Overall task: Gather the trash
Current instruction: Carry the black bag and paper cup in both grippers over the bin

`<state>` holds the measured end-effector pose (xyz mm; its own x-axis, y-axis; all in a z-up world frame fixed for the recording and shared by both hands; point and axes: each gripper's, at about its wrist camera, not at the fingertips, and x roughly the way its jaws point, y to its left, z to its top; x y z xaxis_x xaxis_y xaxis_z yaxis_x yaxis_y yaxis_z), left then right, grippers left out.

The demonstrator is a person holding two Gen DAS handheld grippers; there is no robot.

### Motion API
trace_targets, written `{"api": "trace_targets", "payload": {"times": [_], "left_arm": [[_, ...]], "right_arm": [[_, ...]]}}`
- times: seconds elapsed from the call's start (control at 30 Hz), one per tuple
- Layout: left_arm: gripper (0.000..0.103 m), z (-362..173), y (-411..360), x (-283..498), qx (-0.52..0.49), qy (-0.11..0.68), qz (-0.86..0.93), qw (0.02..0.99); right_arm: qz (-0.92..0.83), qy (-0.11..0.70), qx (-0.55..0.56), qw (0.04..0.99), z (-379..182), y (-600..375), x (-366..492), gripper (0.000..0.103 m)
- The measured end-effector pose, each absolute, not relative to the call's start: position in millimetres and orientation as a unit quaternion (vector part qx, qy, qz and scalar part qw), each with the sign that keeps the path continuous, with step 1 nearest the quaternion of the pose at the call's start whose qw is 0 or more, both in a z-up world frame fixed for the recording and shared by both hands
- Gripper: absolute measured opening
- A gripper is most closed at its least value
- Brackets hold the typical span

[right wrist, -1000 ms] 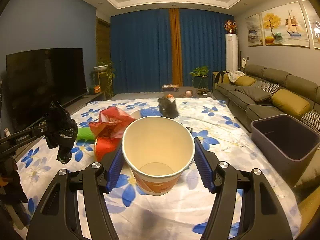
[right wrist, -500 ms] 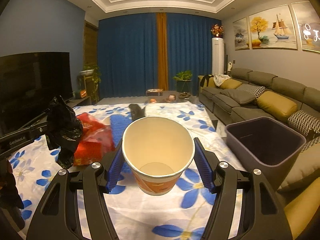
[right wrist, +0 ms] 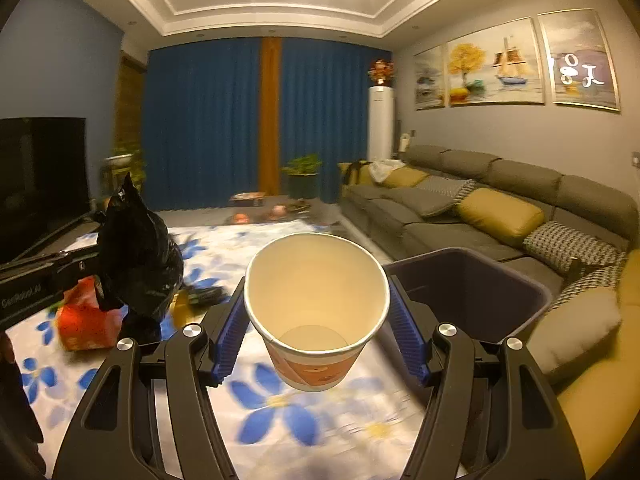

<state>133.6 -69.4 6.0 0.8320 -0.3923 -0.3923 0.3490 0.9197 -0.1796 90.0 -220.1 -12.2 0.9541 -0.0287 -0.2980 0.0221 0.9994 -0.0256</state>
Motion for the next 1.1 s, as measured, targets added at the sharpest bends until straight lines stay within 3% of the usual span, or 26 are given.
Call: {"api": "trace_targets", "payload": {"times": [0.63,1.1], "left_arm": [[0.002,-8,-217,221,-0.039,0.203,-0.317,0.925],[0.002,-36,-271,256,-0.043,0.221,-0.355,0.907]], "right_arm": [[-0.142,0.139,0.028,0.980,-18,-340,131,0.064],[-0.173,0.143,0.036,0.974,-22,-364,147,0.064]]}}
